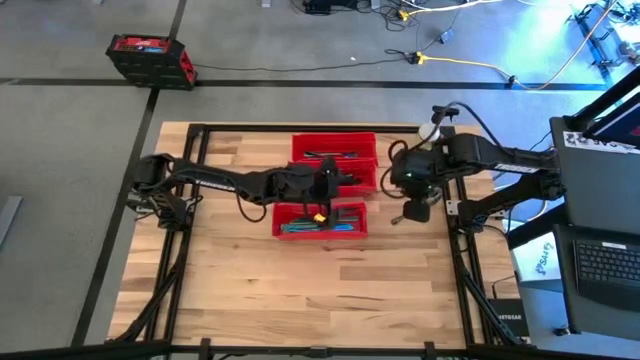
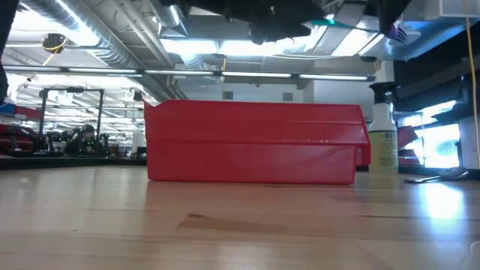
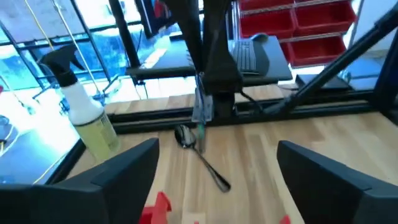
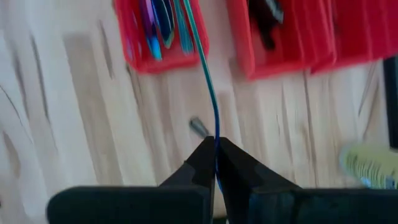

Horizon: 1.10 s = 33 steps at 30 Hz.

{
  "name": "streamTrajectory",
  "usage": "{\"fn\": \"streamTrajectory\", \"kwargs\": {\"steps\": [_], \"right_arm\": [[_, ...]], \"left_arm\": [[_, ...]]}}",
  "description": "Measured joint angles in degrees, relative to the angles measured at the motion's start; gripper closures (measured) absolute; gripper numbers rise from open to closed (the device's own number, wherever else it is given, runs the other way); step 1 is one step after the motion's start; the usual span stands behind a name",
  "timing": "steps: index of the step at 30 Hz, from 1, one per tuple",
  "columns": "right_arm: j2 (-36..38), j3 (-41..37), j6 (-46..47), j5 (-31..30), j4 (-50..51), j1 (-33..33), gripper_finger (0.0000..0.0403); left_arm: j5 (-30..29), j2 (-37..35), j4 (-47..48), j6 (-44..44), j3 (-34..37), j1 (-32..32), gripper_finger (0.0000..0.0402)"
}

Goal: Sort silverware
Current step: Put the purple fork into the top red bin

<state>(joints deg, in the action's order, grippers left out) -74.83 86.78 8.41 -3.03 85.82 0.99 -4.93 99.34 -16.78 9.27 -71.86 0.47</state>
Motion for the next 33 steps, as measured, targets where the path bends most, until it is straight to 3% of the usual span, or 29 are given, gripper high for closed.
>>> {"fn": "streamTrajectory", "kwargs": {"steps": [10,19,33], "right_arm": [[0.00,0.86,-0.99,-0.48,-2.21,0.00,0.0403],[0.00,0.86,-1.39,-1.06,-2.38,0.15,0.0403],[-0.02,0.86,-2.74,-2.54,-3.62,0.15,0.0403]], "left_arm": [[-3.83,1.54,-9.97,1.85,0.00,0.00,0.0084],[-2.73,1.58,-9.39,2.38,0.00,0.39,0.0092],[-0.61,1.58,-10.60,2.74,0.00,0.37,0.0258]]}}
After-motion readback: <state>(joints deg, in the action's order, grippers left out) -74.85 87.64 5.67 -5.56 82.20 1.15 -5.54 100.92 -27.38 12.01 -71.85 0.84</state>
